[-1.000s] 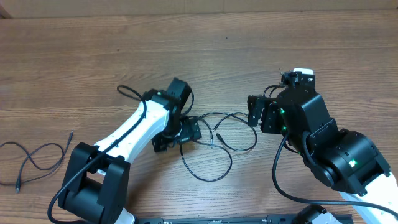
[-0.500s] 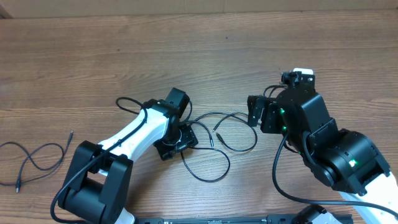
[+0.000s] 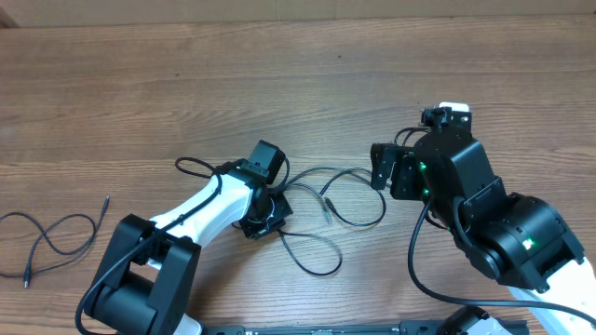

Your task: Untangle cables

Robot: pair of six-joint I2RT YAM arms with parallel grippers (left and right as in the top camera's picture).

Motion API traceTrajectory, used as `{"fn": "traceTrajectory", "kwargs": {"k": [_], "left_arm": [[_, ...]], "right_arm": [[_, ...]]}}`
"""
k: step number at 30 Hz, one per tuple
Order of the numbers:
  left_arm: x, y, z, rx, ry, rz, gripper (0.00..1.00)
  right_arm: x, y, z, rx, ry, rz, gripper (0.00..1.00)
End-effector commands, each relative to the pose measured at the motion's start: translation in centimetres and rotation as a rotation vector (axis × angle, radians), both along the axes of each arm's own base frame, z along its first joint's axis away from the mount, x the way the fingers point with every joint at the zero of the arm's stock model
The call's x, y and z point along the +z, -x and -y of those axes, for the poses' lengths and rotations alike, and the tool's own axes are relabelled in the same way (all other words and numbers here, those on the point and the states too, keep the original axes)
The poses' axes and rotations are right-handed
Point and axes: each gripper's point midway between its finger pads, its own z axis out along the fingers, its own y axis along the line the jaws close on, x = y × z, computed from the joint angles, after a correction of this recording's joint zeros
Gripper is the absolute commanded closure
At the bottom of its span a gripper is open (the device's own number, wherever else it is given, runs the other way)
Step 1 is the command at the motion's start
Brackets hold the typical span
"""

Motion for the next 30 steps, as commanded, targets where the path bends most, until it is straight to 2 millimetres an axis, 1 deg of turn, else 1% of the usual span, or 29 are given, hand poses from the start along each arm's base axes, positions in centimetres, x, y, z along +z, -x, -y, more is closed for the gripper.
{"fn": "traceTrajectory", "kwargs": {"k": [1, 4, 7, 10, 12, 15, 17, 20, 22, 24, 27, 29, 30], "left_arm": [[-1.6, 0.3, -2.0, 0.006, -0.114, 0.015, 0.96], [-1.5, -0.6, -3.1, 0.027, -0.154, 0.043, 0.96], [-0.7, -2.0, -3.9, 0.042, -0.155, 0.061, 0.96], [0.9, -4.3, -4.8, 0.055, -0.147, 0.089, 0.96], [2.5, -6.2, -5.6, 0.066, -0.140, 0.120, 0.96], [5.5, -9.5, -7.4, 0.101, -0.130, 0.181, 0.96], [7.9, -11.6, -9.3, 0.144, -0.137, 0.224, 0.96], [12.2, -14.6, -12.4, 0.194, -0.137, 0.305, 0.96], [15.2, -16.2, -14.6, 0.231, -0.141, 0.365, 0.96], [18.5, -17.5, -17.1, 0.298, -0.145, 0.423, 0.96], [22.7, -18.7, -20.9, 0.391, -0.158, 0.512, 0.96], [24.6, -19.2, -23.3, 0.446, -0.170, 0.562, 0.96], [25.3, -19.2, -24.7, 0.480, -0.178, 0.580, 0.96]], "right_arm": [[0.7, 0.0, 0.4, -0.019, -0.002, 0.016, 0.00], [0.6, 0.1, 0.5, -0.019, 0.001, 0.012, 0.00], [0.6, 0.1, 0.5, -0.019, 0.001, 0.012, 0.00], [0.6, 0.1, 0.5, -0.019, 0.000, 0.012, 0.00], [0.6, 0.1, 0.5, -0.020, 0.001, 0.011, 0.00], [0.5, 0.0, 0.4, -0.019, 0.001, 0.011, 0.00], [0.6, 0.0, 0.4, -0.020, 0.000, 0.012, 0.00], [0.6, 0.0, 0.4, -0.020, -0.002, 0.015, 0.00], [0.7, -0.1, 0.3, -0.020, -0.004, 0.018, 0.00], [0.6, -0.3, 0.2, -0.020, -0.005, 0.019, 0.00], [0.3, -0.7, -0.1, -0.020, -0.001, 0.013, 0.00], [0.0, -1.1, -0.3, -0.020, 0.003, 0.007, 0.00], [-0.2, -1.3, -0.4, -0.020, 0.006, 0.004, 0.00]]}}
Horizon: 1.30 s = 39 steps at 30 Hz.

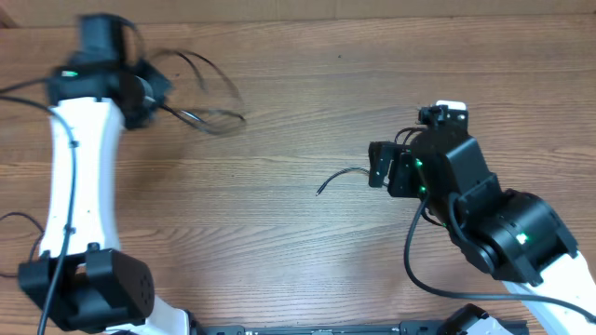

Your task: Untangle cables

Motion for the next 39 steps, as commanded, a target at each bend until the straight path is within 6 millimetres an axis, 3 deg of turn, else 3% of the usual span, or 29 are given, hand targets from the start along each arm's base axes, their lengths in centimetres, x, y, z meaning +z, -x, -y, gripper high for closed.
{"fn": "traceTrajectory", "kwargs": {"k": [1, 9, 13, 17, 23, 34, 39], "left_arm": [[2.5, -0.3, -4.1, 0.077, -0.040, 0.066, 0.96], [0.2, 3.3, -13.8, 0.445, -0.111, -0.042, 0.96], [-1.7, 4.2, -16.3, 0.507, -0.093, -0.088, 0.96], [-4.0, 4.2, -16.8, 0.510, -0.016, -0.131, 0.96], [-5.6, 4.3, -17.9, 0.603, 0.020, -0.150, 0.96], [-5.7, 3.9, -17.4, 0.780, 0.089, -0.124, 0.96], [-5.4, 3.5, -18.4, 0.853, 0.083, -0.079, 0.96]], "right_arm": [[0.1, -0.9, -0.2, -0.020, 0.003, 0.007, 0.00], [-1.6, -2.2, -1.1, -0.036, 0.008, -0.035, 0.00], [-2.1, -2.5, -1.3, -0.036, 0.017, -0.048, 0.00], [-2.4, -2.9, -1.7, -0.033, 0.015, -0.049, 0.00], [-2.2, -3.3, -2.1, -0.026, -0.003, -0.037, 0.00], [-1.7, -3.7, -2.4, -0.025, -0.019, -0.015, 0.00], [-1.7, -3.8, -2.5, -0.025, -0.022, -0.011, 0.00]]}}
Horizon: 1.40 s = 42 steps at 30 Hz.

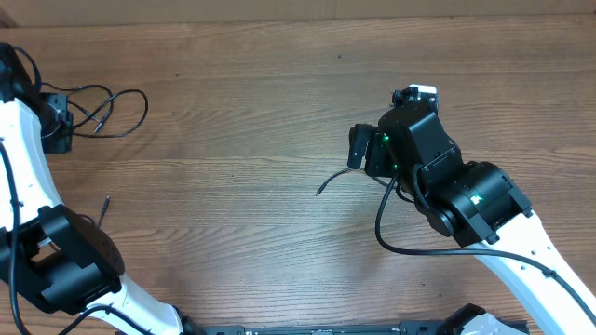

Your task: Untangle cables

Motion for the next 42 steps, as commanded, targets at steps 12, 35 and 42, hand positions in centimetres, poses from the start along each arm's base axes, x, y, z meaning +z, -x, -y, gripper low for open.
{"fn": "traceTrajectory", "kwargs": {"k": [12, 35, 42], "left_arm": [[1.2, 0.6, -5.6, 0.184, -0.058, 0.100, 0.96], [4.9, -2.9, -9.0, 0.302, -0.224, 0.309, 0.96], [6.7, -3.2, -11.9, 0.270, -0.427, 0.297, 0.96]], "right_arm": [[0.8, -0.4, -0.1, -0.012, -0.023, 0.024, 0.00], [0.9, -0.4, -0.4, -0.005, -0.033, 0.024, 0.00], [0.9, -0.4, -0.4, -0.005, -0.033, 0.024, 0.00]]}}
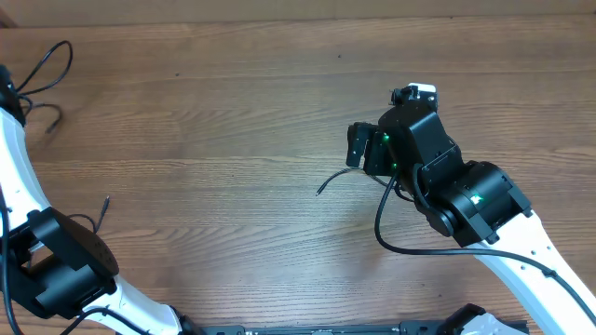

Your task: Untangle cables

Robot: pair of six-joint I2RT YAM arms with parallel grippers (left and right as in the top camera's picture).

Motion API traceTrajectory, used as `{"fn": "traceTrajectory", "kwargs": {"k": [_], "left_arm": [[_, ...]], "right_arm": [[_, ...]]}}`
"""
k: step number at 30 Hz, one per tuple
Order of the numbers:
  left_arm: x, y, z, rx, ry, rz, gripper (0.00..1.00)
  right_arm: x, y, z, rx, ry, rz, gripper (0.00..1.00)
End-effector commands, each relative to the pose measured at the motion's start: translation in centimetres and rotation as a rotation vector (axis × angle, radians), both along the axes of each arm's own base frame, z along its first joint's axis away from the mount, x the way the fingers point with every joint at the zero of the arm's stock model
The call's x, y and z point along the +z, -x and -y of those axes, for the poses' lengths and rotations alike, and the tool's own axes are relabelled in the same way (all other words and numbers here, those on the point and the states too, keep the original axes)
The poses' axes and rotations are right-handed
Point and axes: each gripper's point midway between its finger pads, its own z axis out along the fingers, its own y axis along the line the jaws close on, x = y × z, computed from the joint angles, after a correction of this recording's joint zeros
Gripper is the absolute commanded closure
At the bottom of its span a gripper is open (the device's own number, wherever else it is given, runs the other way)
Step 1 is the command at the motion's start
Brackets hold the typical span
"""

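Observation:
A short black cable lies on the wooden table at centre, one end at my right gripper, which is shut on it. A longer black cable loops at the far left edge of the overhead view, hanging from my left arm. The left gripper itself is past the frame's left edge and hidden. A third thin cable shows beside the left arm's base, mostly covered by it.
The wooden table fills the view. The left arm's base stands at the lower left and the right arm's bulky body at the lower right.
The left arm has moved further left, out of frame, and the looped cable has gone with it from about the upper left to the very edge. The right arm and its short cable have not moved.
Both cables lay tangled at table centre with the left gripper on them and the right gripper at one end. Then the left arm was at the upper left holding the long cable free, the short one staying with the right gripper. The long cable then moved to the left edge.

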Motion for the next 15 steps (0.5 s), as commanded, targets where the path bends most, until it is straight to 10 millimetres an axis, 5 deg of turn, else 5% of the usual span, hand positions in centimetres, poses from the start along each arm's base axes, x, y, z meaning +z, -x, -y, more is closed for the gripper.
{"fn": "traceTrajectory", "kwargs": {"k": [1, 11, 15], "left_arm": [[0.1, 0.3, -2.1, 0.009, -0.129, -0.092, 0.96], [-11.0, -1.2, -2.1, -0.072, -0.003, -0.273, 0.96], [-14.5, -0.5, -1.5, -0.106, 0.046, -0.370, 0.87]], "right_arm": [[0.7, -0.3, -0.1, -0.010, -0.020, 0.015, 0.00], [0.5, 0.0, -0.7, 0.019, -0.045, -0.002, 0.00], [0.5, 0.0, -0.7, 0.019, -0.045, -0.002, 0.00]]}}
